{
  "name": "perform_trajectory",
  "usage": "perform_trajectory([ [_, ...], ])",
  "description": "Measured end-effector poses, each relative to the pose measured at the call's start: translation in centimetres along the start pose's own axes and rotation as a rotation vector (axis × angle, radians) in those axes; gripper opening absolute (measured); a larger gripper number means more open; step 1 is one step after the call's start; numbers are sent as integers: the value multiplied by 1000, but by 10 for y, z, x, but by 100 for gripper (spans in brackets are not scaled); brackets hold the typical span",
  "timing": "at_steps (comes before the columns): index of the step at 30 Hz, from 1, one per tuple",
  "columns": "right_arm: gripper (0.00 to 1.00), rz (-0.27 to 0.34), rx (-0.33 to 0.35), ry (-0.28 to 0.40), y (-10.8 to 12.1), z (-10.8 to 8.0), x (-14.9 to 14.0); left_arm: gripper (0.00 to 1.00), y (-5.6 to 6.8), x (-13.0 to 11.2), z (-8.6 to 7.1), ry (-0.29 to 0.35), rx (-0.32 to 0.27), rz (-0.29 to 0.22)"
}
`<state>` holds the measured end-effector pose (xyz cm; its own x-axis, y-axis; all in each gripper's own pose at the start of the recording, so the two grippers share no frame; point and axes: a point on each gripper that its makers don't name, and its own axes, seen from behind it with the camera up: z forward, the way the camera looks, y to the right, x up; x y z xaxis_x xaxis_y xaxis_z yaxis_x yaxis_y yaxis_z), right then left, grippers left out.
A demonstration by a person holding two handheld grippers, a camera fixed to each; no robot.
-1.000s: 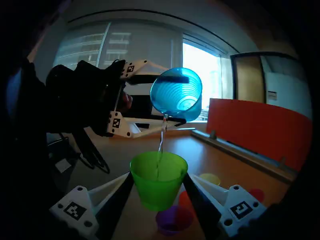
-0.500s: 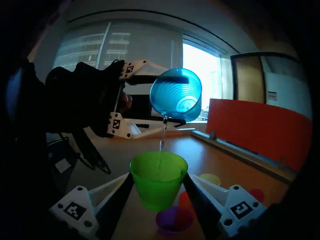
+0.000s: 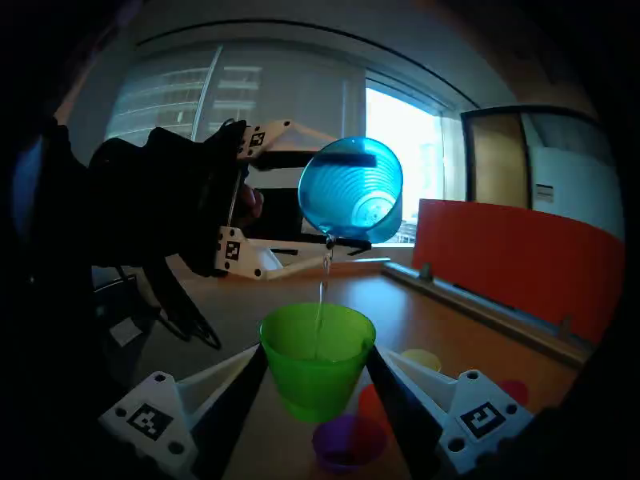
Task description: Pour water
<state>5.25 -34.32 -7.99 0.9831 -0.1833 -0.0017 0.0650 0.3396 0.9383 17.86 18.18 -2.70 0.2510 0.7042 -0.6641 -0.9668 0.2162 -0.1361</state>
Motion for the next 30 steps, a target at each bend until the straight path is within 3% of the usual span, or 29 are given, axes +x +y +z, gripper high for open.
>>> perform_trajectory([
  [30, 89, -3, 5, 3, -4, 1, 0, 81, -4, 1, -3, -1, -4, 67],
])
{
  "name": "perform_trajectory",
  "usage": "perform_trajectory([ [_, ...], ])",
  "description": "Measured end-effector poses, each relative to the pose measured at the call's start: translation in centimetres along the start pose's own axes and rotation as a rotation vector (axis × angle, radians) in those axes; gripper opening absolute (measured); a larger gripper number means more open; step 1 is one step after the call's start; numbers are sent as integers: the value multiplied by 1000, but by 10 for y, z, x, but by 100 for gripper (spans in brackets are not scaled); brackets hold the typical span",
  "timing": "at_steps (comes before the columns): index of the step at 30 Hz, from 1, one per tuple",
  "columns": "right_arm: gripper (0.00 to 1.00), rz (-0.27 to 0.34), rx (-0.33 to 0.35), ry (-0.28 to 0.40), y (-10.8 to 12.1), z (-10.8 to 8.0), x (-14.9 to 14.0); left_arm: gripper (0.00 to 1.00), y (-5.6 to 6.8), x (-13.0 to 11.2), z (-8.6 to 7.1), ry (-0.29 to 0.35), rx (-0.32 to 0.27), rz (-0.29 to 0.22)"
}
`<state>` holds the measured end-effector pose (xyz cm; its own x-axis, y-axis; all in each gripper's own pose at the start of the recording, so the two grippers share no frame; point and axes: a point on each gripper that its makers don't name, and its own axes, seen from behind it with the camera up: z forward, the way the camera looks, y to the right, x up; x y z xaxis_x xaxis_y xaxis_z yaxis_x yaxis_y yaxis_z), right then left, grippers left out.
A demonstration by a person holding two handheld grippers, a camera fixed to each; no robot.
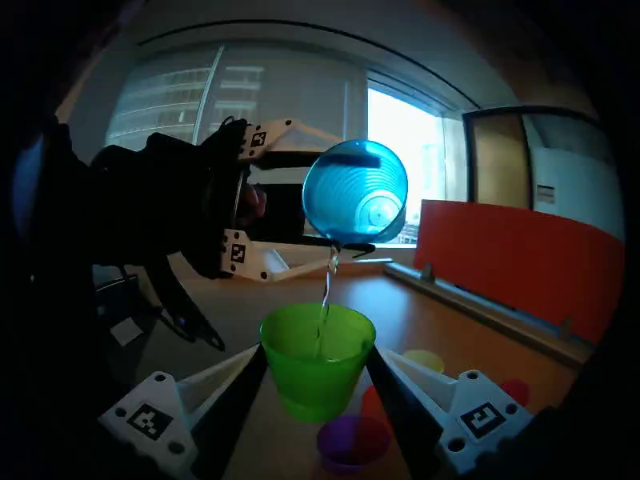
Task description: Pour water
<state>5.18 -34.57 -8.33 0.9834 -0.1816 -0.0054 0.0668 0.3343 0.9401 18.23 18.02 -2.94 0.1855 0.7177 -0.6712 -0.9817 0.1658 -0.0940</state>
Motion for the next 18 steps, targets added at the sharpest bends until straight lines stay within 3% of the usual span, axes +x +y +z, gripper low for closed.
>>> perform_trajectory([
  [18, 89, -1, 0, 2, -1, 0, 1, 81, -4, 4, -2, 6, 10, 45],
])
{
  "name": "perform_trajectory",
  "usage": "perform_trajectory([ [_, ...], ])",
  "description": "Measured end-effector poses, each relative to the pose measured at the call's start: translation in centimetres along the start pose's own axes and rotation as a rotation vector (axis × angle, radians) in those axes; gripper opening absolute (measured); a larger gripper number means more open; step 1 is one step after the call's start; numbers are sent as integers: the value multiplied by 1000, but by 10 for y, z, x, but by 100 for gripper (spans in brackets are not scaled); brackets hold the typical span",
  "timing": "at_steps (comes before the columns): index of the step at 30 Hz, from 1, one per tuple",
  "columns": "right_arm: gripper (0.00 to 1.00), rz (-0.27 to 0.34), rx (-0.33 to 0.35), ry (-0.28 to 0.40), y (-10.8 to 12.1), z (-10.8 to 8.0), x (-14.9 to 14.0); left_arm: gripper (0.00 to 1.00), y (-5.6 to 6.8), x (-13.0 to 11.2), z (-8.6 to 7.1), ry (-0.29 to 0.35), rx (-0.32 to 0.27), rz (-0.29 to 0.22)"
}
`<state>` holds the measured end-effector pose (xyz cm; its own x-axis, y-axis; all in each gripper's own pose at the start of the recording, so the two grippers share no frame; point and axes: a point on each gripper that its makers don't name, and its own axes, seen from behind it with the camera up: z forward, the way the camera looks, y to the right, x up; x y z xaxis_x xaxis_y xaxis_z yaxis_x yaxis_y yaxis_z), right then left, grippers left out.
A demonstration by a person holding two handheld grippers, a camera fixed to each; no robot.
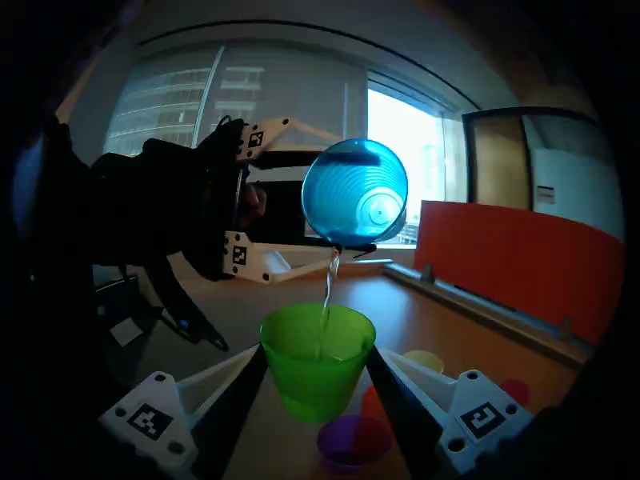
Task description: Pour water
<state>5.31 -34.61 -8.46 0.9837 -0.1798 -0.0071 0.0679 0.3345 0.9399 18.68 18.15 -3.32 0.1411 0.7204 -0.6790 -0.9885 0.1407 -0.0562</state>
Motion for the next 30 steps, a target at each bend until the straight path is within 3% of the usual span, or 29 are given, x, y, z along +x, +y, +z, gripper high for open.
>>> perform_trajectory([
  [30, 89, 6, -2, 8, -1, 2, -1, 80, -3, 0, 0, 0, 8, 75],
])
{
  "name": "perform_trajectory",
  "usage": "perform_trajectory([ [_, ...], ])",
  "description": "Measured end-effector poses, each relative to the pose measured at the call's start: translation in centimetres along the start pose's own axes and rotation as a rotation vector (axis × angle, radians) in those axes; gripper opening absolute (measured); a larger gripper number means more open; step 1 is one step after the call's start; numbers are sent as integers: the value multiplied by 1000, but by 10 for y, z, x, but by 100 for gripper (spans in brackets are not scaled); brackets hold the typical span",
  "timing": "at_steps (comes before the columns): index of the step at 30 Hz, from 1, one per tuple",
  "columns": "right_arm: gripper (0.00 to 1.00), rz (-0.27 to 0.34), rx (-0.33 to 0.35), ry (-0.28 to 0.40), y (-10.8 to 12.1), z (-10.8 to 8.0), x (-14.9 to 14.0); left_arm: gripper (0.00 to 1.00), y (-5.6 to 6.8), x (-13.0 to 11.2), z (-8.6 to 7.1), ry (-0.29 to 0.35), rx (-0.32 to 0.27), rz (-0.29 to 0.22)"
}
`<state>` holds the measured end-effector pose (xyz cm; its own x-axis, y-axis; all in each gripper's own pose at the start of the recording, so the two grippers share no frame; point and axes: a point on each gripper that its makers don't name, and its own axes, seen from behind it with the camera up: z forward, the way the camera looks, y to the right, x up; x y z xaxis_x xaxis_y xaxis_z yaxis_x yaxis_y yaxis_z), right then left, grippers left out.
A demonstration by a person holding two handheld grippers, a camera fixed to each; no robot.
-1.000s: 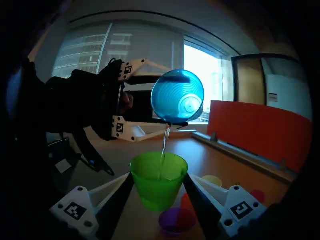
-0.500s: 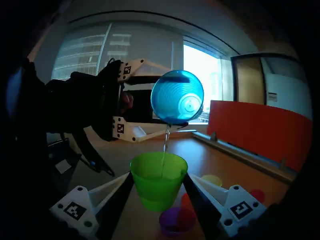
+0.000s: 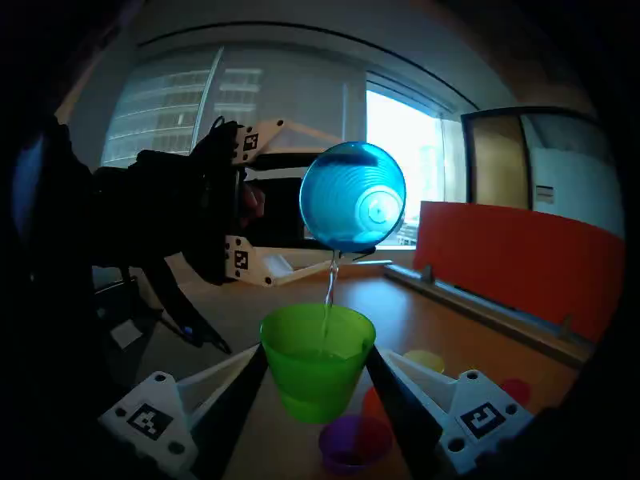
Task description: Pour water
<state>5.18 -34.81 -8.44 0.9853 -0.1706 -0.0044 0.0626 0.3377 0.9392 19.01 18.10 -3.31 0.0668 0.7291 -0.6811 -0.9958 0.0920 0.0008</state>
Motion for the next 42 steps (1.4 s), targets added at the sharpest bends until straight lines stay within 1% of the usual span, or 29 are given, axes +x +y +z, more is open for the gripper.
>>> perform_trajectory([
  [8, 89, 2, 2, 1, -2, 1, 0, 81, 2, -1, -2, 0, 3, 21],
  [20, 89, 1, 5, 1, -3, 2, 2, 81, 0, -2, -6, 0, 10, 54],
  [26, 89, -2, 7, -1, -4, 3, 2, 81, 0, -2, -8, 1, 16, 58],
  [35, 89, -1, 7, -1, -3, 4, 3, 81, 3, -2, -7, 1, 12, 75],
  [42, 89, -1, 4, -1, -3, 3, 3, 81, 2, -1, -7, 4, 13, 69],
])
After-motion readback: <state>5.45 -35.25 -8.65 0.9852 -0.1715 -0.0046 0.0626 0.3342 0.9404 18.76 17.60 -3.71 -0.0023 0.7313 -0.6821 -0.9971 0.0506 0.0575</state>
